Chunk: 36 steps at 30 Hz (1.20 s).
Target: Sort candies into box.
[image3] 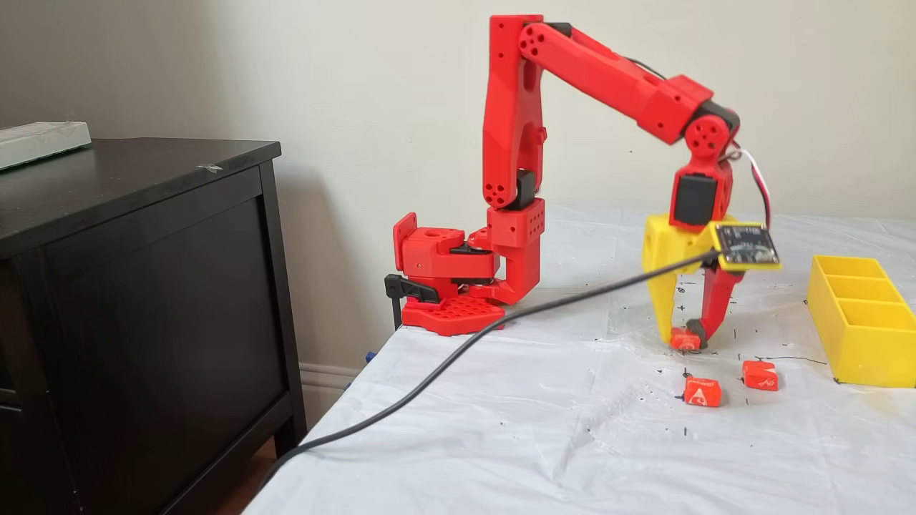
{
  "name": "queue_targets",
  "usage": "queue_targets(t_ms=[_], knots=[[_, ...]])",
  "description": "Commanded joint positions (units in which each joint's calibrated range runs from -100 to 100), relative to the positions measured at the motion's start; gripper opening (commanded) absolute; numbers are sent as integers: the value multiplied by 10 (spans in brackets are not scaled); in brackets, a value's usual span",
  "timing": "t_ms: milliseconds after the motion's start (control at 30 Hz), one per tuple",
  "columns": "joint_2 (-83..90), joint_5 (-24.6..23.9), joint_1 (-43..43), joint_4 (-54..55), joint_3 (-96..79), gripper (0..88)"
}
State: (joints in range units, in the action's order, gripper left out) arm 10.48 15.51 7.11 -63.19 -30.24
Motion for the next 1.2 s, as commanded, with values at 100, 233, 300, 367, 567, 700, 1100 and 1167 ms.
queue_targets(t_ms=[100, 233, 300, 367, 567, 700, 1100, 1167], knots=[[117, -53, -71, -55, 149, 2], [85, -87, -100, -57, 239, 2], [68, -98, -114, -54, 267, 2], [52, -109, -125, -58, 299, 2], [44, -130, -154, -32, 328, 2], [24, -143, -170, 13, 328, 2], [-95, -173, -202, 84, 414, 2], [-114, -174, -204, 85, 430, 2]])
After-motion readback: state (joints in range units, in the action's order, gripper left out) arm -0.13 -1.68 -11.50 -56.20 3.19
